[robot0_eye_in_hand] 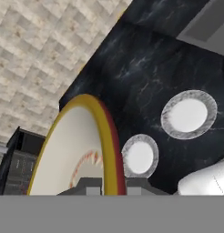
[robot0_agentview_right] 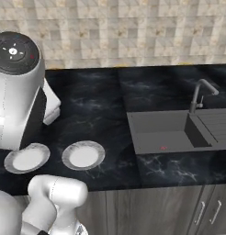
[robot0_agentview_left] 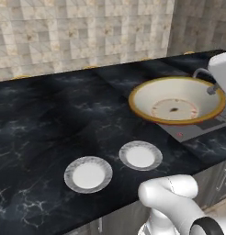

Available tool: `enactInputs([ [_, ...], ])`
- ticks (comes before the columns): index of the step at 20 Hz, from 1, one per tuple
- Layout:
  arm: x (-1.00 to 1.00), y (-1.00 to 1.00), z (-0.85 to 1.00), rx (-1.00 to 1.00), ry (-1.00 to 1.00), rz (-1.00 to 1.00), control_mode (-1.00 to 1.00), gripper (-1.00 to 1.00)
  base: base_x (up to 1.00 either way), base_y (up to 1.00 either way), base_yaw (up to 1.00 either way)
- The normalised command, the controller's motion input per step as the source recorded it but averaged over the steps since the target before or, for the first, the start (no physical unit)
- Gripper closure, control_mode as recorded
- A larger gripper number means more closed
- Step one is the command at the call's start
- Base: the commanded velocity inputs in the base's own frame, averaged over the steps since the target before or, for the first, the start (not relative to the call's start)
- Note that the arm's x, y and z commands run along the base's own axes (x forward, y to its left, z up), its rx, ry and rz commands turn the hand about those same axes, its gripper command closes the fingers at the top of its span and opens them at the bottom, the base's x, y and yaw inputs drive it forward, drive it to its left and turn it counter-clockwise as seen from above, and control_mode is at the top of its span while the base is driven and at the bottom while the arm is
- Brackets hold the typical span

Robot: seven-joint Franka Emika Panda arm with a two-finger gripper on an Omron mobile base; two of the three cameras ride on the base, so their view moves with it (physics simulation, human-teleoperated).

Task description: Move the bowls from the cabinet to the plates on the dining table.

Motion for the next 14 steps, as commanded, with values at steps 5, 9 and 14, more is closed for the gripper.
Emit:
enactInputs([
  [5,0.16,-0.33,-0.35,-0.03,0.13,0.19,-1.0,1.0,0.0,0.0,0.0],
  [9,0.35,-0.31,-0.35,0.02,0.17,0.19,-1.0,1.0,0.0,0.0,0.0],
  [14,0.53,-0.1,-0.41,0.11,0.01,0.23,-1.0,1.0,0.0,0.0,0.0],
])
